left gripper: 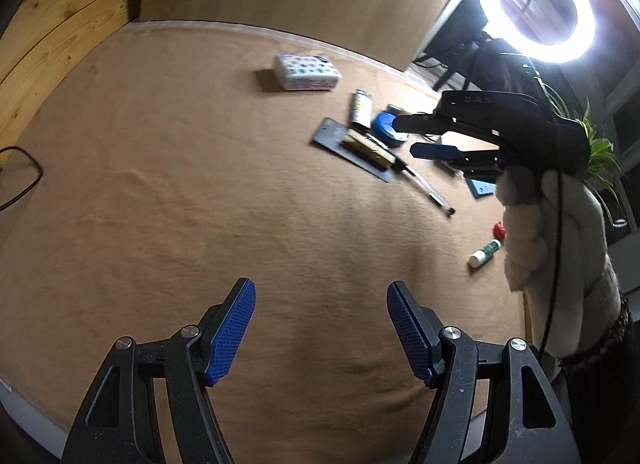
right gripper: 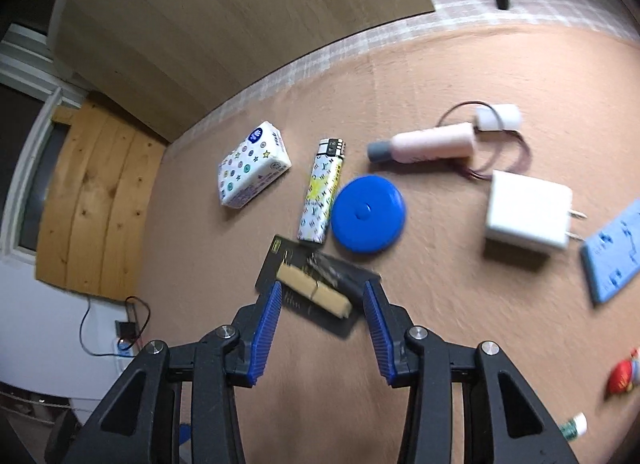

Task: Organize objects
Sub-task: 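Move the right tool to the black pen on the black card, then grasp the black pen with the right tool while the left tool grasps the clothespin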

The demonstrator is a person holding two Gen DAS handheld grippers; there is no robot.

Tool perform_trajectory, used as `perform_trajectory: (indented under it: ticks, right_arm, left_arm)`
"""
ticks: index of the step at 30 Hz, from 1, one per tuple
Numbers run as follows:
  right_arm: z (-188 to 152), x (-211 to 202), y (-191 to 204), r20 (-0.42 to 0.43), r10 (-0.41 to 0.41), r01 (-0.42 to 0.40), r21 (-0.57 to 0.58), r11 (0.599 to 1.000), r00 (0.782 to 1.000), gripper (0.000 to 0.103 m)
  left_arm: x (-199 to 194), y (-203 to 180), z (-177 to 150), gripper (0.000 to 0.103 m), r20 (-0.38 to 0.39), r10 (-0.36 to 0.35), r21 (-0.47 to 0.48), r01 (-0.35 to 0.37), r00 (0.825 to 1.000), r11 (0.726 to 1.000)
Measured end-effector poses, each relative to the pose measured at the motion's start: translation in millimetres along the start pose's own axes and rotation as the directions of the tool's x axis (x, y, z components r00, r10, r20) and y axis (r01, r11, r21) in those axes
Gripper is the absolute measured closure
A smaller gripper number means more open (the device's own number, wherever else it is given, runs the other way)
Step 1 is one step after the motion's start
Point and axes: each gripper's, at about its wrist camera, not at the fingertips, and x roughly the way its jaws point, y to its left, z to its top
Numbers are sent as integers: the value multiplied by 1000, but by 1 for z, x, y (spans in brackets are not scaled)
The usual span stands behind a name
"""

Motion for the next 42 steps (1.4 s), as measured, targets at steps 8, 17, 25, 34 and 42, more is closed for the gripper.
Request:
perform_trajectory:
  ticks: [8, 17, 25, 34, 42]
  right_arm:
    - [3, 22, 13, -20, -70, 69, -49, 996, 997, 64]
    - [-13, 32, 38, -17, -154, 147, -225, 963, 988, 64]
    - [-45, 34, 62, -8, -208, 188, -401, 897, 978, 75]
    - [-83, 26, 60, -42, -187, 147, -457, 877, 982, 78]
    - [-126, 17, 58, -124, -134, 46, -541, 840, 983, 80]
  left_arm:
    - [-4, 20, -1, 31, 7, 4, -38, -4, 1000, 999]
    - [-3, 15, -2, 31, -1, -7, -35, 6, 1000, 999]
    - [-2, 17, 0, 31, 1, -6, -49, 6, 1000, 999]
    - [1, 26, 7, 31, 8, 4, -69, -3, 1000, 998]
    - [5, 29, 8, 31, 5, 17, -75, -17, 1000, 997]
